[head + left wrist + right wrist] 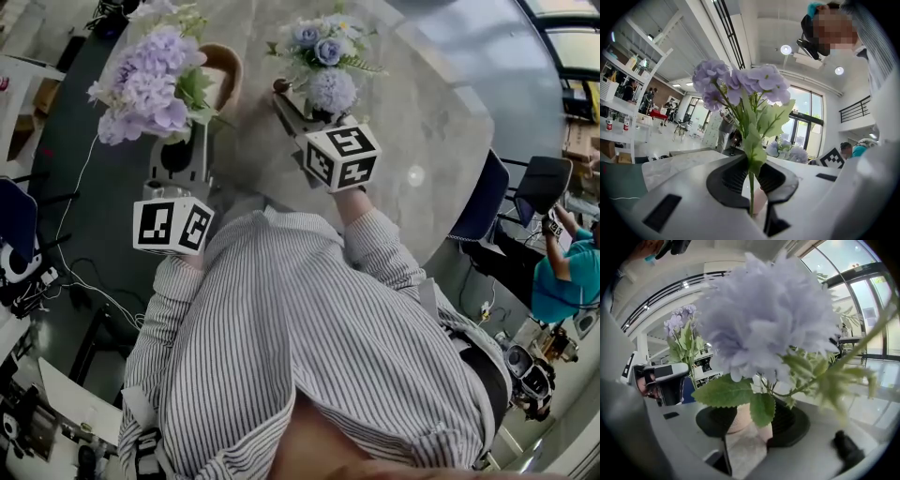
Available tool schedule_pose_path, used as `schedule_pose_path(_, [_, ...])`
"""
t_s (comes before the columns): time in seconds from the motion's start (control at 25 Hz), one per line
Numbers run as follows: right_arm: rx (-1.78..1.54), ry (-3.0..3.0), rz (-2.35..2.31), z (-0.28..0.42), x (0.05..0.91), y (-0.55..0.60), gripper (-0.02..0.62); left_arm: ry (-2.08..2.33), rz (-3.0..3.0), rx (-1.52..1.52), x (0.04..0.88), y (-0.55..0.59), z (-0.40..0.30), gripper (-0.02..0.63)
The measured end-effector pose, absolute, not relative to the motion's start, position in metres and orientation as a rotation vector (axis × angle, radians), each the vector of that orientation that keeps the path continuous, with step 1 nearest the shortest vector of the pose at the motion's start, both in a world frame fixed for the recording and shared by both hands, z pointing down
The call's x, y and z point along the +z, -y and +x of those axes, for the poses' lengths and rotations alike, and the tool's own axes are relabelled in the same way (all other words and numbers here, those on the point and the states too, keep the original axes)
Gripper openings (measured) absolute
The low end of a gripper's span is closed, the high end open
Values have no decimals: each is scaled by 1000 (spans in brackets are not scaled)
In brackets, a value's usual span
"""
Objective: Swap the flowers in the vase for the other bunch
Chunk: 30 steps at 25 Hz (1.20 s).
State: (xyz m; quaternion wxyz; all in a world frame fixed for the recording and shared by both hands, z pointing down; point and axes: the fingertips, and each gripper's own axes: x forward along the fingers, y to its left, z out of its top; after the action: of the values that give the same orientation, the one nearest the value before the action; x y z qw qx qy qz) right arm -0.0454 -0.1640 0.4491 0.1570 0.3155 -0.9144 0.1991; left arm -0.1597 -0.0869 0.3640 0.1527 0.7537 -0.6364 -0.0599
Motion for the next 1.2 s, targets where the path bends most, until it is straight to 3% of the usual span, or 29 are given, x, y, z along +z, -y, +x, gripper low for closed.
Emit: schedule_pose_path(1.2, [595, 2679, 789, -31, 416, 109, 192, 1664, 2219, -164, 371, 83, -143, 51])
